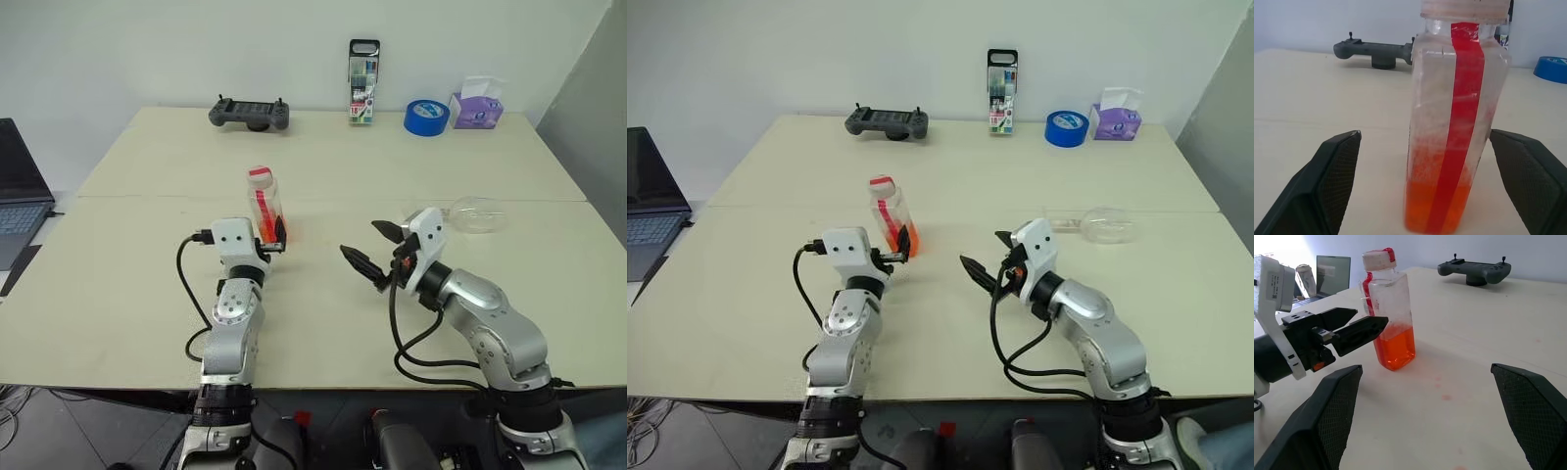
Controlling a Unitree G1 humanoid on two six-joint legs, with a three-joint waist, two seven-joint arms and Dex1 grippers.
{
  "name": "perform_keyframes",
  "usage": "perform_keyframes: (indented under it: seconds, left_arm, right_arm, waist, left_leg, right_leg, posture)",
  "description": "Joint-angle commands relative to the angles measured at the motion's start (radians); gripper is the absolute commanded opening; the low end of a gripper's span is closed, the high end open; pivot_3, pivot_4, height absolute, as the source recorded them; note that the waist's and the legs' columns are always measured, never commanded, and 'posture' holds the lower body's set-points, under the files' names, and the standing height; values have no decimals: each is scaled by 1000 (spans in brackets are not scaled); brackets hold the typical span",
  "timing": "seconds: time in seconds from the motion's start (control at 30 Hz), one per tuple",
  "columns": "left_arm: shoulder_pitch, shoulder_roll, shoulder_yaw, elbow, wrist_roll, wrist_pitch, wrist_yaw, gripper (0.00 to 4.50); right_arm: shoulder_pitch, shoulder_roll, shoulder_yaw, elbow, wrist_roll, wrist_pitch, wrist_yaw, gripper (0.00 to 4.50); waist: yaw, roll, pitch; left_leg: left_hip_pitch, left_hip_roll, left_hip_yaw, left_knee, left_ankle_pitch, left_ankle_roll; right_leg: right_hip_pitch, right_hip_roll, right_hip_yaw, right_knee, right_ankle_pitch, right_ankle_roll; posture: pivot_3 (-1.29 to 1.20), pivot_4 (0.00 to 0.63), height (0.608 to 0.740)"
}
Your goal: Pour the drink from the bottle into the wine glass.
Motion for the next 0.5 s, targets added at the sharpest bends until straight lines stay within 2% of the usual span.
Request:
perform_keyframes:
  seconds: [0.03,0.3,0.5]
  left_arm:
    - [-82,12,2,71,5,-71,-16,4484]
    - [-219,41,14,272,2,-170,-39,4484]
    - [-255,48,8,349,7,-237,-53,4484]
  right_arm:
    - [-33,14,9,-9,19,-22,20,4500]
    - [-26,22,34,-20,13,-19,25,4500]
    - [-7,27,45,-44,19,-2,20,4500]
  waist:
    - [-1,0,0]
    - [-1,0,0]
    - [-1,0,0]
  left_leg:
    - [0,-1,0,0,0,0]
    - [0,0,0,0,0,0]
    - [0,0,-1,0,0,0]
  right_leg:
    - [0,0,0,0,0,0]
    - [0,0,0,0,2,-2]
    - [0,-1,-1,0,2,-2]
  posture:
    - [0,150,740]
    - [0,150,740]
    - [0,150,740]
